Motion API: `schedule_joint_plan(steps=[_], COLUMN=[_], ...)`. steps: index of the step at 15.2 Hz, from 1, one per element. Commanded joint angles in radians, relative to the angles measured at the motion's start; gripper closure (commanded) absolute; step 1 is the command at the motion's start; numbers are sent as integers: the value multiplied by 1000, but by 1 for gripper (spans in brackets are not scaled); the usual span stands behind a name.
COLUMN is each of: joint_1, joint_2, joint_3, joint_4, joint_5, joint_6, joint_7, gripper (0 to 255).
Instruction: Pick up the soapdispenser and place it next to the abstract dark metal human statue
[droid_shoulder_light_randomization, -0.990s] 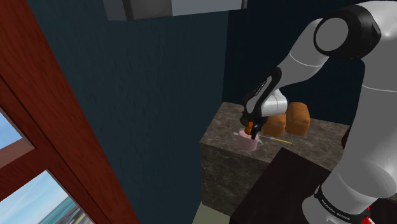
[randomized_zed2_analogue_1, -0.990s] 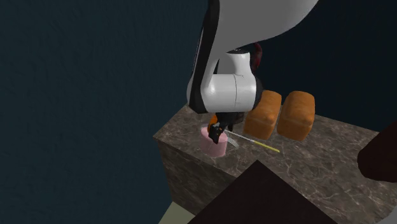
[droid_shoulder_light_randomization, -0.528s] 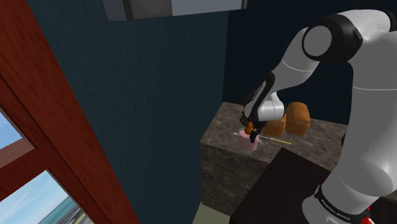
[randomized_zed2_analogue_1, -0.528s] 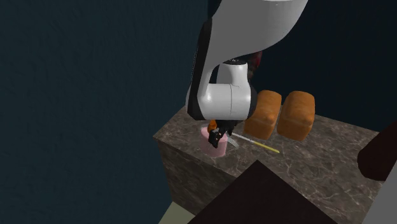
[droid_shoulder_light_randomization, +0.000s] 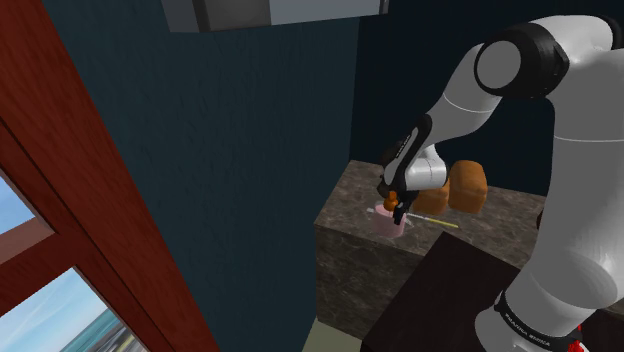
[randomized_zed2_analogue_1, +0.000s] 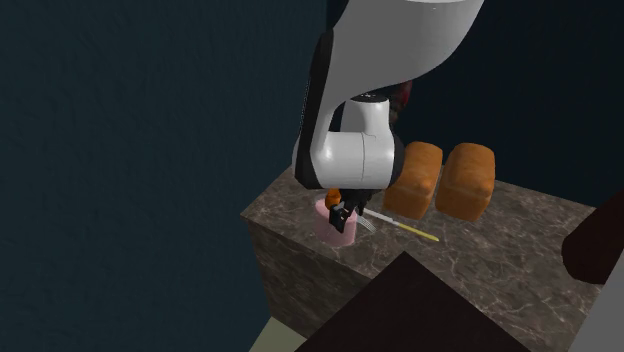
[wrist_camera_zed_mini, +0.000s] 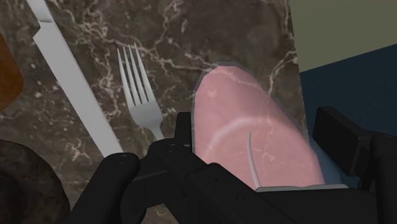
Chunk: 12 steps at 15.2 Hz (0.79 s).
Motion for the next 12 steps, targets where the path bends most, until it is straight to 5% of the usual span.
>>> schedule_joint_plan(steps=[1, 12], joint_1=[1, 44], joint_2=[1, -79], joint_3=[1, -55], joint_4=[0, -18], joint_5=[0, -59], joint_6=[0, -60], joint_7=[0, 45], gripper=[255, 255])
